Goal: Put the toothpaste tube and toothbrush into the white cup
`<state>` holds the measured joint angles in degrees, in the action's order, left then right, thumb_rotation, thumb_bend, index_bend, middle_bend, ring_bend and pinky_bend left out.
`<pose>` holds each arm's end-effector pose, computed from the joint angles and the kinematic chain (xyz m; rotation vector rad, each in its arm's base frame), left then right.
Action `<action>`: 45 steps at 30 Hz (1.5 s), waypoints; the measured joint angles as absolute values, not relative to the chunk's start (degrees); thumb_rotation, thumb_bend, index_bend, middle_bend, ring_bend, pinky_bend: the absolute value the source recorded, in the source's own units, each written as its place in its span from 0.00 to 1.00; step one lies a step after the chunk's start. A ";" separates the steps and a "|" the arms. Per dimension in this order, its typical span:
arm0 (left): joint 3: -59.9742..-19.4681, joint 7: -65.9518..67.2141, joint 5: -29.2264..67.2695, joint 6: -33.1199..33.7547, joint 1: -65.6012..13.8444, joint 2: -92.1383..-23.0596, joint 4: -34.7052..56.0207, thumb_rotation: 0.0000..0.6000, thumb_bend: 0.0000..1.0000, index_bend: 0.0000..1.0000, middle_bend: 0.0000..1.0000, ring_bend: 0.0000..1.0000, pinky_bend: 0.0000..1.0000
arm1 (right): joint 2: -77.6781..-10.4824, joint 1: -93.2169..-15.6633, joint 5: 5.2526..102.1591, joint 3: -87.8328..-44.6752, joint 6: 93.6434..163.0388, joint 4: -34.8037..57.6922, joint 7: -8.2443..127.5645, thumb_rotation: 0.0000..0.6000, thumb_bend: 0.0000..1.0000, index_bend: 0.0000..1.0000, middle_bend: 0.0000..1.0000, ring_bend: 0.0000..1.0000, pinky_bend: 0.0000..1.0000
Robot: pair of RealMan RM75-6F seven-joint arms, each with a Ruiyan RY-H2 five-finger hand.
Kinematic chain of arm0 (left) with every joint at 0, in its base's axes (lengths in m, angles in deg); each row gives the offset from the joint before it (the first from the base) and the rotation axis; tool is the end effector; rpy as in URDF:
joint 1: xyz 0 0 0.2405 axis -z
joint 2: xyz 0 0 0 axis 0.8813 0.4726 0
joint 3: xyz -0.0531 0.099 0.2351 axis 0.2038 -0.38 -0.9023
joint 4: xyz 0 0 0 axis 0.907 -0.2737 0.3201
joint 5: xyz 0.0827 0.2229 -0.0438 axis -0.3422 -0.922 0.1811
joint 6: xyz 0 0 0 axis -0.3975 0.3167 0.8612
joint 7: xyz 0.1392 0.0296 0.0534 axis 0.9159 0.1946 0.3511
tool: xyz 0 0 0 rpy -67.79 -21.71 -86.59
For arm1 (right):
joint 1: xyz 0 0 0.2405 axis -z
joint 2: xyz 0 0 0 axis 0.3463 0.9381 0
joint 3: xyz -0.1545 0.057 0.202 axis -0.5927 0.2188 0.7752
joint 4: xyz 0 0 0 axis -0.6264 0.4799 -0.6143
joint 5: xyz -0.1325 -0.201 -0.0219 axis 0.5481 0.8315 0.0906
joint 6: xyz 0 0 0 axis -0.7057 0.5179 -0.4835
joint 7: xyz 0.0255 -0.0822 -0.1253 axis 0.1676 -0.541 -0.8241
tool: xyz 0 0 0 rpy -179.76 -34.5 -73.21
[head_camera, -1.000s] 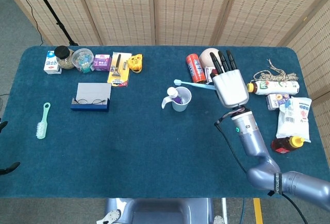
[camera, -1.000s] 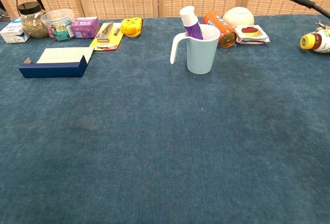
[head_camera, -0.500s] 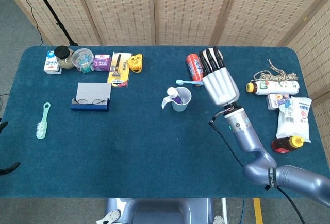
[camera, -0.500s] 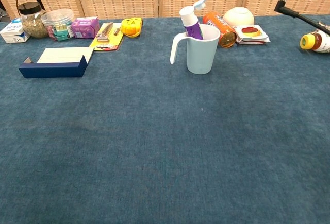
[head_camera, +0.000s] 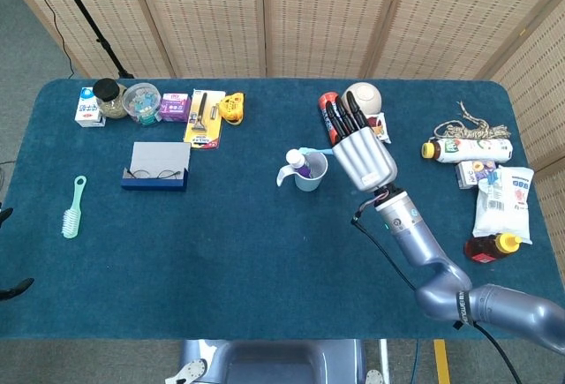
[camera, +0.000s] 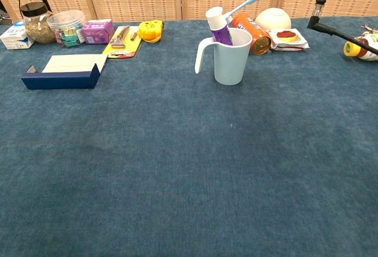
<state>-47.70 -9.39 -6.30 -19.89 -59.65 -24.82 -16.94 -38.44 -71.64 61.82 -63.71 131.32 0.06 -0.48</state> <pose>-0.3285 0.1644 0.1885 -1.3578 -1.0175 -0.8862 -0.0831 -0.4159 0.0565 1.6984 0.1561 0.6593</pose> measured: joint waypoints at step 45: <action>-47.96 -8.93 -6.55 -19.44 -59.35 -24.86 -17.07 1.00 0.00 0.00 0.00 0.00 0.00 | -36.04 -76.11 75.80 -69.74 123.96 5.16 -12.56 1.00 0.43 0.68 0.09 0.00 0.09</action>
<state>-47.96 -8.93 -6.55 -19.44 -59.35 -24.86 -17.07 -36.04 -76.11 75.80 -69.74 123.96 5.16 -12.56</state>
